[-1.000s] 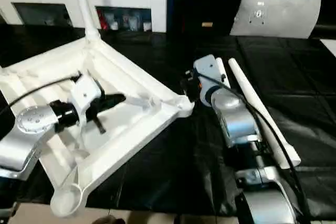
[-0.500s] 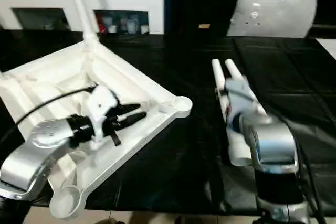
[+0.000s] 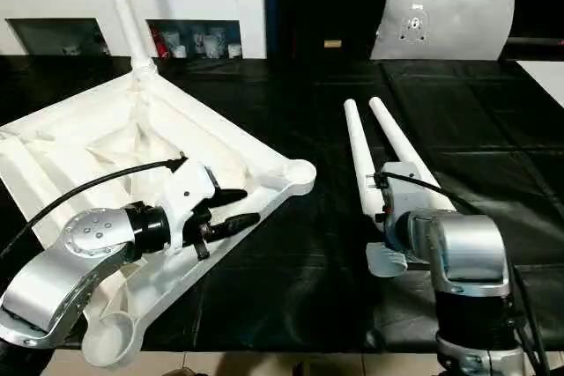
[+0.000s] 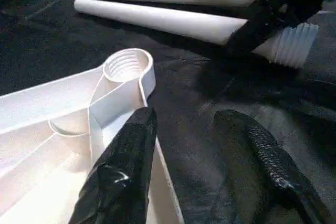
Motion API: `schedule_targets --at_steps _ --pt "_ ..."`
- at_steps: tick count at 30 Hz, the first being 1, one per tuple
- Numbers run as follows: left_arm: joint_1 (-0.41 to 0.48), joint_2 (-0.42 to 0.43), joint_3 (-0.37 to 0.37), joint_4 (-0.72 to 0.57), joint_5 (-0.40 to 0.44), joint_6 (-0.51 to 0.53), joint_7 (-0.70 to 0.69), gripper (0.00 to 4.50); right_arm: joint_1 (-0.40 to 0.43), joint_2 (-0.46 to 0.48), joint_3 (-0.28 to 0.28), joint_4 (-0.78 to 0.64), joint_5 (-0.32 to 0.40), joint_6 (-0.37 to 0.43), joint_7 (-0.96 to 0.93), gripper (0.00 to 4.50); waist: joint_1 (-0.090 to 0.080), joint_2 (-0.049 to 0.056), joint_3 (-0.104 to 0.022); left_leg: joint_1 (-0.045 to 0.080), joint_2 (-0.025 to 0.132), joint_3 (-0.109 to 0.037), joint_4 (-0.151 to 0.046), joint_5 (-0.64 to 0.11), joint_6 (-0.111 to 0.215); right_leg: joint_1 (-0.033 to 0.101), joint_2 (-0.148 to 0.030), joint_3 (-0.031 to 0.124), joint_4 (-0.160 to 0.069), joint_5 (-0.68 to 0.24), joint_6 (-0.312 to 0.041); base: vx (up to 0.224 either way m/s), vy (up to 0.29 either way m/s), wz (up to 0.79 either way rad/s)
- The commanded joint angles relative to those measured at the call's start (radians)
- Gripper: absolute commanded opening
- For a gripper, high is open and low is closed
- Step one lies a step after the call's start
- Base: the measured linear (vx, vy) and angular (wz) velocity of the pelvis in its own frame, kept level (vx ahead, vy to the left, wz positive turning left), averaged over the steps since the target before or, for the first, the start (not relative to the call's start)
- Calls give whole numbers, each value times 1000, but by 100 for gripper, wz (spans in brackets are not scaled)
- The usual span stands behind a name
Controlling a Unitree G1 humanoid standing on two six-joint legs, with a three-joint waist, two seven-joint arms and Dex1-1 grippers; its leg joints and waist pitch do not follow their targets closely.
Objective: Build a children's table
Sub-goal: Insert table leg to table base
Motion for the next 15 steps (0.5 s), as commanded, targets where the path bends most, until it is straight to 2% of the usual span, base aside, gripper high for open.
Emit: schedule_targets --at_steps 1,2,4,6,7,10,14,15 --pt "-11 11 -8 -21 -6 19 -8 207 -12 -7 -9 6 20 29 7 297 1 -4 -65 19 12 -16 -63 -310 -11 28 -53 28 -111 -553 -40 0 0 0" --pt "-11 12 -10 -25 -9 26 -12 207 -13 -10 -6 8 22 32 10 289 2 -10 -67 15 13 -16 -64 -292 -8 32 -54 31 -106 -532 -47 0 0 0" --pt "-7 9 -9 -33 -23 40 -18 207 -13 -13 -5 16 27 33 13 262 2 -15 -67 14 15 -13 -63 -277 -6 31 -55 34 -105 -515 -56 0 0 0" --pt "-5 7 -7 -37 -31 50 -21 207 -12 -13 -5 19 30 34 14 248 5 -11 -67 14 15 -12 -64 -267 -7 33 -57 36 -103 -507 -65 0 0 0" --pt "6 15 -9 -54 -49 75 -32 207 -13 -13 -9 26 41 38 22 248 3 -18 -68 13 17 -11 -64 -263 -7 34 -56 36 -101 -498 -69 0 0 0" --pt "12 22 -9 -65 -64 89 -39 207 -18 -13 -18 34 56 45 28 220 5 -16 -67 12 17 -10 -64 -248 -6 36 -56 38 -98 -481 -78 0 0 0" --pt "14 23 -5 -71 -70 95 -38 207 -17 1 -49 25 68 58 29 201 5 -15 -67 14 16 -11 -64 -259 -11 34 -55 37 -101 -502 -68 0 0 0" --pt "13 23 -2 -69 -70 97 -39 207 -17 7 -59 19 72 63 29 199 6 -11 -67 15 16 -11 -64 -259 -12 34 -55 37 -100 -500 -68 0 0 0"
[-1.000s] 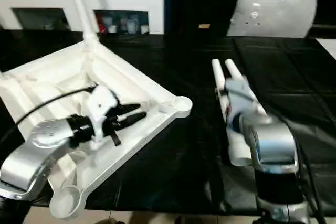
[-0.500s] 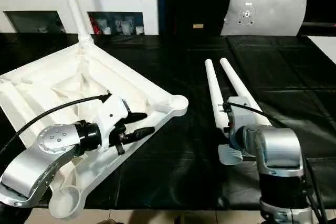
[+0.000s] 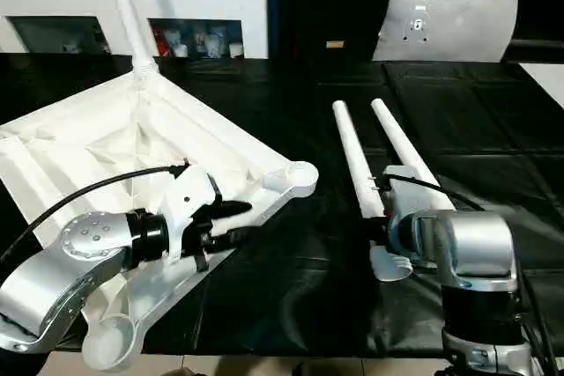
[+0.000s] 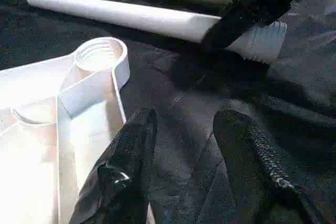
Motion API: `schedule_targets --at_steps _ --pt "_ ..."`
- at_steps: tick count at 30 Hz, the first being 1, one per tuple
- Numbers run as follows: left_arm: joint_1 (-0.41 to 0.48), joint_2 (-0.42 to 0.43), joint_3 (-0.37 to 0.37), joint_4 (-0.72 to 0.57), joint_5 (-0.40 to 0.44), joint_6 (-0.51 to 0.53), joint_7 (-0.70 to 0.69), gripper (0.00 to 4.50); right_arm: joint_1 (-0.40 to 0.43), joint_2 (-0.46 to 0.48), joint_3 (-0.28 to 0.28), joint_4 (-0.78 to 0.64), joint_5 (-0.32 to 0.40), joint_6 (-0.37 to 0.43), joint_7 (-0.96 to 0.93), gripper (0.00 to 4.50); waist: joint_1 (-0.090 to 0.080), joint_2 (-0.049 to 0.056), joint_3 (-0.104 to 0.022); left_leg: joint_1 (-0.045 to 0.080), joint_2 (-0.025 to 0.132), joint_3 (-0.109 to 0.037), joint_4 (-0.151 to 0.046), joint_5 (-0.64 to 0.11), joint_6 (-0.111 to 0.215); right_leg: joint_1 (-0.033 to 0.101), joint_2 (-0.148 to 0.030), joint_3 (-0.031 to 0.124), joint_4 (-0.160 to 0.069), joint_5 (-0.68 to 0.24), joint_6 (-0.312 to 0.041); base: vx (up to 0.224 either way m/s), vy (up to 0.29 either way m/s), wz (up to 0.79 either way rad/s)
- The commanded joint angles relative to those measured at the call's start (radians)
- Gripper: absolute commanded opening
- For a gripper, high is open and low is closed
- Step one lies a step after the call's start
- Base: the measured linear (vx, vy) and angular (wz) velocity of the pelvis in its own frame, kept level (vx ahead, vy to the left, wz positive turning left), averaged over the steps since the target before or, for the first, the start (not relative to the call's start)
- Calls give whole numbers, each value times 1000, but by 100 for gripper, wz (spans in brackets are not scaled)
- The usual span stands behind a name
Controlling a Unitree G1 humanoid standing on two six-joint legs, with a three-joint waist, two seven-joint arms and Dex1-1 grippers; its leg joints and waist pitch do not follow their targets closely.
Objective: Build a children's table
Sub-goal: Insert table leg to table base
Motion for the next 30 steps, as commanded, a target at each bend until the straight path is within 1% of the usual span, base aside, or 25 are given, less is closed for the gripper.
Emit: schedule_targets --at_steps 1,2,3,4,7,8,9,10,12,13,14,15,16,17,18,19,20,21,22,23,25,26,27,28,30 --pt "1 6 -2 -20 -6 11 -2 207 -5 7 -20 0 12 14 6 197 2 -9 -64 14 15 -11 -63 -259 -13 35 -55 36 -102 -500 -67 0 0 0" --pt "-1 7 0 -18 -7 10 -3 207 -5 10 -25 -6 15 17 6 196 1 -4 -65 15 16 -11 -63 -262 -15 33 -54 36 -103 -498 -67 0 0 0" --pt "-3 7 2 -15 -10 11 -2 207 -5 21 -37 -12 17 17 2 195 0 -3 -65 15 15 -11 -63 -267 -16 34 -54 36 -104 -500 -66 0 0 0" --pt "-6 7 5 -12 -13 12 0 207 -6 38 -57 -19 21 16 -5 195 0 -4 -65 14 14 -11 -63 -266 -16 35 -54 36 -103 -498 -66 0 0 0" --pt "-7 6 5 -12 -14 13 1 207 -10 53 -76 -25 24 16 -10 194 -1 -3 -66 13 14 -12 -64 -263 -16 36 -54 36 -102 -492 -68 0 0 0" --pt "-7 4 4 -15 -19 14 2 207 -26 89 -128 -36 26 -5 -33 194 0 -2 -66 14 15 -11 -64 -262 -17 34 -55 37 -102 -487 -71 0 0 0" --pt "-7 4 4 -16 -20 14 2 207 -29 94 -136 -38 26 -11 -38 194 0 -2 -67 14 14 -12 -64 -261 -18 34 -55 36 -101 -489 -73 0 0 0" --pt "-5 -1 9 -16 -23 9 5 207 -42 114 -168 -41 25 -25 -52 194 3 8 -67 16 15 -14 -65 -261 -22 35 -55 35 -99 -485 -74 0 0 0" --pt "-23 -37 39 14 -20 -11 39 207 -73 187 -254 -77 84 -161 -59 194 -2 5 -67 18 15 -11 -63 -278 -24 30 -56 34 -101 -487 -73 0 0 0" --pt "-28 -46 47 21 -20 -13 48 207 -77 202 -269 -84 98 -193 -60 194 -2 5 -67 18 15 -11 -63 -278 -24 30 -56 34 -101 -487 -73 0 0 0" --pt "-35 -58 56 31 -20 -15 62 207 -79 223 -287 -94 115 -236 -60 194 -1 9 -66 19 15 -11 -65 -281 -19 29 -54 32 -105 -489 -64 0 0 0" --pt "-51 -82 79 47 -29 -10 84 207 -72 240 -288 -107 153 -321 -24 194 -1 12 -66 20 14 -10 -65 -287 -16 30 -55 31 -104 -492 -61 0 0 0" --pt "-61 -97 94 58 -36 -7 100 207 -67 252 -289 -116 178 -378 4 194 0 10 -67 19 14 -12 -65 -280 -13 33 -55 30 -105 -490 -57 0 0 0" --pt "-76 -115 113 68 -51 1 113 236 -60 262 -281 -130 207 -408 47 194 -1 10 -69 16 12 -9 -63 -273 -5 34 -55 31 -104 -478 -58 0 0 0" --pt "-93 -145 144 77 -88 18 124 243 -48 273 -262 -149 241 -414 102 194 1 9 -70 13 12 -9 -64 -258 2 38 -54 31 -103 -460 -64 0 0 0" --pt "-96 -151 150 78 -95 21 125 243 -46 275 -258 -153 246 -412 111 194 3 10 -71 12 12 -9 -64 -249 4 40 -54 32 -101 -448 -69 0 0 0" --pt "-115 -204 201 82 -164 37 139 246 -28 297 -241 -177 311 -417 206 194 4 9 -74 9 15 -10 -65 -228 7 43 -54 34 -95 -415 -85 0 0 0" --pt "-115 -204 201 82 -164 37 139 256 -28 297 -241 -177 311 -417 206 194 5 9 -75 8 14 -7 -63 -225 14 45 -56 34 -96 -402 -95 0 0 0" --pt "-121 -225 222 82 -193 41 144 256 -22 310 -242 -184 340 -420 241 194 7 7 -74 6 17 -7 -63 -215 22 45 -56 36 -94 -384 -111 0 0 0" --pt "-136 -266 259 85 -243 58 158 280 -10 326 -239 -197 392 -424 292 194 8 8 -77 5 18 -9 -63 -206 23 47 -57 35 -91 -369 -119 0 0 0" --pt "-163 -326 312 85 -326 97 181 290 12 323 -213 -212 462 -425 359 194 13 5 -76 1 20 -7 -61 -185 32 51 -58 36 -89 -338 -144 0 0 0" --pt "-175 -351 333 88 -363 118 194 290 20 320 -204 -215 488 -425 388 194 17 6 -77 2 20 -8 -61 -175 34 51 -58 36 -87 -333 -144 0 0 0" --pt "-180 -363 344 90 -380 128 201 294 25 316 -197 -214 502 -430 401 194 16 4 -76 0 19 -6 -60 -174 36 52 -57 36 -88 -339 -143 0 0 0" --pt "-197 -395 373 102 -425 144 225 294 32 309 -186 -211 525 -432 419 194 20 3 -75 3 18 -4 -60 -180 35 50 -57 36 -93 -365 -134 0 0 0" --pt "-237 -456 445 134 -522 181 290 294 45 292 -162 -215 543 -440 458 194 27 0 -72 3 14 -3 -57 -180 35 49 -55 33 -100 -419 -112 0 0 0"
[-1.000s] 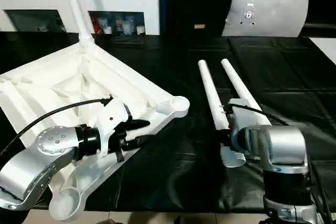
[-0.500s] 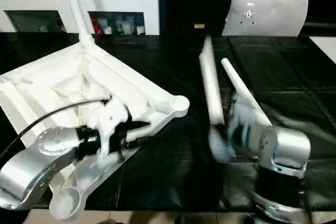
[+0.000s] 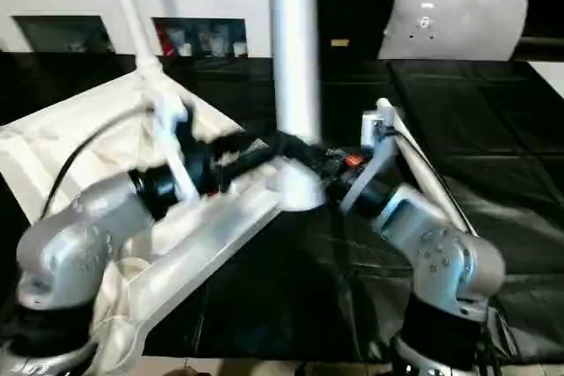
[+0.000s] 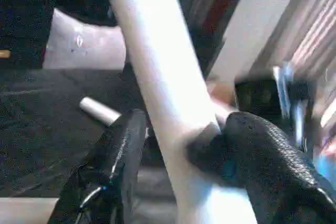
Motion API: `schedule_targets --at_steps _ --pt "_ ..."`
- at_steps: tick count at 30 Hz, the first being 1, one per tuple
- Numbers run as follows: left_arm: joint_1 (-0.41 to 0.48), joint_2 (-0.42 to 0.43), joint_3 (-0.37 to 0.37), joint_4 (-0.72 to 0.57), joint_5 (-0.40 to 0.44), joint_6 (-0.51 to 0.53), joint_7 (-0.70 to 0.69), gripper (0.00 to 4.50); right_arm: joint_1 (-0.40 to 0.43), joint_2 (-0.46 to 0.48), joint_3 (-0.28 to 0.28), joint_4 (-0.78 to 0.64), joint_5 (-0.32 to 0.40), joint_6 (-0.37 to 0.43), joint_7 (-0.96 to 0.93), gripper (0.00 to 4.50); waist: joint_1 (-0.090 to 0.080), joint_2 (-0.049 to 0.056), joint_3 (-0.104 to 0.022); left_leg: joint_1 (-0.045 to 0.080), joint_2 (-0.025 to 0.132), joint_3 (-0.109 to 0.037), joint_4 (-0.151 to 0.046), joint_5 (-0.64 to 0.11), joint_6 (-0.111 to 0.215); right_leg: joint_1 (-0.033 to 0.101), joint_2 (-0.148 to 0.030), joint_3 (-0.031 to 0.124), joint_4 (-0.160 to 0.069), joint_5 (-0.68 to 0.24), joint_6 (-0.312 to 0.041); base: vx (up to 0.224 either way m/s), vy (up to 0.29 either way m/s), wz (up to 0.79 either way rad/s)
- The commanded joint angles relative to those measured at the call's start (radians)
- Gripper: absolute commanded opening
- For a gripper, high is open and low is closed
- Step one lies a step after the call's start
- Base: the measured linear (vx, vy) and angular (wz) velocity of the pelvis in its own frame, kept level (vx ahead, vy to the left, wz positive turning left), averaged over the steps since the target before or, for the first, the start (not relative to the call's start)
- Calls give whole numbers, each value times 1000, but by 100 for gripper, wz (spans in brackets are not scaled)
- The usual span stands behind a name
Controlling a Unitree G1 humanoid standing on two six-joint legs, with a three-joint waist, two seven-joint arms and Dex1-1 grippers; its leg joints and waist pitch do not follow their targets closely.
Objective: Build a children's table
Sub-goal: Insert table leg to table base
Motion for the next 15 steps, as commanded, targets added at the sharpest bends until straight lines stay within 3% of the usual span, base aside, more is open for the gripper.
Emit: schedule_targets --at_steps 1,5,8,12,15 --pt "-35 -28 56 22 -86 37 59 294 2 -6 29 -33 37 -13 41 194 4 -11 -70 7 13 -3 -55 -180 33 49 -55 33 -102 -436 -104 0 0 0" --pt "-55 -68 106 24 -192 51 99 294 8 -15 34 -39 51 -12 53 194 6 -17 -69 6 13 -6 -57 -179 31 46 -56 29 -110 -503 -54 0 0 0" --pt "-57 -85 127 12 -245 70 123 294 19 -25 48 -39 65 -24 54 194 6 -18 -71 5 14 -6 -58 -168 31 46 -55 28 -111 -484 -47 0 0 0" --pt "-47 -89 106 -8 -224 95 132 294 31 -39 74 -41 67 -49 54 194 6 -23 -70 5 16 -7 -59 -174 32 44 -55 28 -113 -498 -32 0 0 0" --pt "-48 -73 72 -13 -184 105 158 294 34 -56 128 -47 -8 -149 48 194 6 -22 -70 3 17 -8 -60 -176 26 42 -57 29 -113 -511 -15 0 0 0"
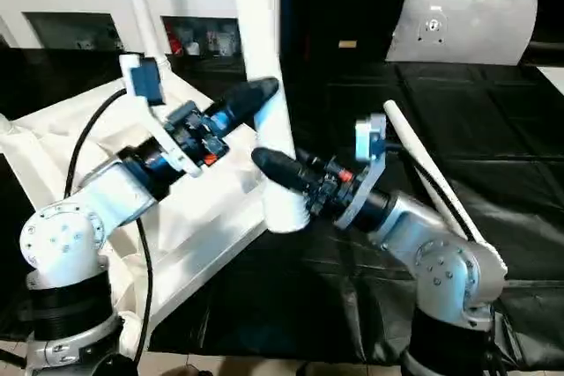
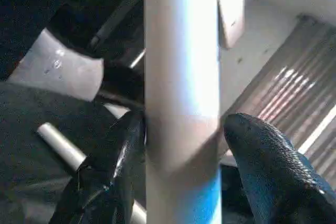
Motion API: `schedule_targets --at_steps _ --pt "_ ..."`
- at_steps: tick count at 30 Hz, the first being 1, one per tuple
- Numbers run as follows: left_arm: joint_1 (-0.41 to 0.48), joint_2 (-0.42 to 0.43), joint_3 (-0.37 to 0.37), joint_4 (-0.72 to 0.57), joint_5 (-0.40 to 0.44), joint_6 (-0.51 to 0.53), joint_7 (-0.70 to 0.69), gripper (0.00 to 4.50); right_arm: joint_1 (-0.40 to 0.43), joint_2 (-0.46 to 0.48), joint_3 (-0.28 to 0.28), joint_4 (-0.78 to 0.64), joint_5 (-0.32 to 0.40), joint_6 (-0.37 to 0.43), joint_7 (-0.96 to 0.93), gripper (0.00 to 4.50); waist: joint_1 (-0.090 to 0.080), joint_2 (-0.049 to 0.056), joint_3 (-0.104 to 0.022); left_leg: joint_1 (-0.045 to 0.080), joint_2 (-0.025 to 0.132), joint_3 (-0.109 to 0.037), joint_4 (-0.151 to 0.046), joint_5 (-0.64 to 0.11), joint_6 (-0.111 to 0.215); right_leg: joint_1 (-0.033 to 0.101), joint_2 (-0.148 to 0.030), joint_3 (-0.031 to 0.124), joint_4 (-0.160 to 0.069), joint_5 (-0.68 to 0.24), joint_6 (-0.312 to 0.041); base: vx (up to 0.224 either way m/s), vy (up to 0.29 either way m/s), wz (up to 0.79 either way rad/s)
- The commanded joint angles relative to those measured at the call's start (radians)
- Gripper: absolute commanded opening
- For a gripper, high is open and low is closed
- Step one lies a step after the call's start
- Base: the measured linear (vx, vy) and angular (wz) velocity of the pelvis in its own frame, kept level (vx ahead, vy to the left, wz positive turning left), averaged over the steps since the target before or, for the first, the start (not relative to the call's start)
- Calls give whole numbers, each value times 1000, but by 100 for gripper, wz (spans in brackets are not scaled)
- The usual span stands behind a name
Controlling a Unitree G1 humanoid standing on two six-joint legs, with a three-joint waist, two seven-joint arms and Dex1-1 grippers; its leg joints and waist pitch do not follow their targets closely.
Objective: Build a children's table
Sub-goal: Insert table leg to table base
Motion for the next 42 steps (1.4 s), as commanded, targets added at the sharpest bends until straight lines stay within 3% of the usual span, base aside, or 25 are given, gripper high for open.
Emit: schedule_targets --at_steps 1,2,3,4,7,8,10,14,17,21,23,30,32,33,35,40,42 --pt "-4 11 -34 -18 29 10 22 294 -4 -8 39 -21 -51 -75 -9 194 4 -19 -68 6 15 -6 -60 -176 25 41 -56 30 -108 -516 -17 0 0 0" --pt "5 26 -80 -25 106 -36 32 294 -7 4 89 -10 -149 -187 -48 194 4 -18 -68 5 21 -11 -63 -187 18 39 -60 30 -108 -524 -11 0 0 0" --pt "5 35 -105 -24 154 -60 51 294 -9 16 104 -5 -178 -229 -66 194 0 -18 -67 6 17 -7 -61 -191 17 37 -57 30 -110 -530 -7 0 0 0" --pt "5 43 -122 -24 181 -75 65 238 -8 24 111 -5 -189 -251 -75 194 0 -20 -67 4 19 -11 -64 -198 13 37 -59 32 -108 -537 2 0 0 0" --pt "1 51 -177 -13 299 -158 148 224 5 46 163 2 -252 -359 -123 194 -2 -22 -68 4 18 -11 -65 -203 13 38 -59 32 -107 -535 4 0 0 0" --pt "-2 42 -201 -4 353 -192 191 224 20 36 220 26 -324 -459 -139 194 -3 -20 -68 4 21 -11 -64 -203 12 38 -60 33 -106 -512 -3 0 0 0" --pt "-4 63 -261 1 433 -241 204 224 30 30 265 63 -390 -562 -159 194 -5 -24 -69 2 23 -10 -64 -205 11 39 -60 35 -104 -484 -10 0 0 0" --pt "-4 77 -306 9 502 -289 214 224 35 44 277 85 -416 -616 -173 194 -6 -23 -74 -1 25 -11 -64 -188 24 44 -59 39 -92 -412 -39 0 0 0" --pt "-7 99 -353 33 597 -358 246 224 35 65 286 109 -435 -663 -192 194 -4 -19 -75 -4 30 -12 -65 -168 37 44 -59 41 -83 -326 -87 0 0 0" --pt "-1 150 -423 29 695 -424 244 232 38 77 298 151 -454 -758 -240 193 -4 -17 -75 -3 30 -11 -65 -176 36 45 -61 43 -81 -306 -112 0 0 0" --pt "1 164 -439 28 715 -437 239 210 40 76 300 155 -458 -767 -243 193 -7 -15 -72 -3 30 -11 -67 -193 30 47 -60 43 -80 -314 -112 0 0 0" --pt "14 167 -459 32 765 -486 247 202 44 79 317 193 -479 -831 -263 192 -9 -15 -71 -2 30 -11 -67 -222 21 46 -61 44 -80 -333 -112 0 0 0" --pt "19 130 -423 30 726 -478 268 202 43 85 323 200 -479 -838 -272 192 -9 -17 -71 -3 30 -10 -66 -220 21 46 -61 44 -80 -333 -117 0 0 0" --pt "28 61 -360 22 651 -459 302 202 43 92 325 208 -482 -845 -284 192 -11 -18 -71 -4 30 -9 -65 -224 21 46 -61 44 -80 -330 -123 0 0 0" --pt "31 28 -330 25 623 -456 323 202 42 98 324 216 -480 -849 -294 192 -10 -20 -71 -4 29 -8 -63 -225 25 46 -61 43 -82 -335 -129 0 0 0" --pt "33 3 -301 49 606 -433 339 198 30 103 326 235 -491 -861 -324 191 -10 -17 -71 -4 26 -11 -64 -237 32 43 -59 41 -87 -378 -98 0 0 0" --pt "15 -13 -257 69 588 -416 349 198 17 124 295 245 -443 -835 -342 191 -11 -18 -71 -5 26 -11 -64 -237 33 43 -58 40 -87 -371 -100 0 0 0"
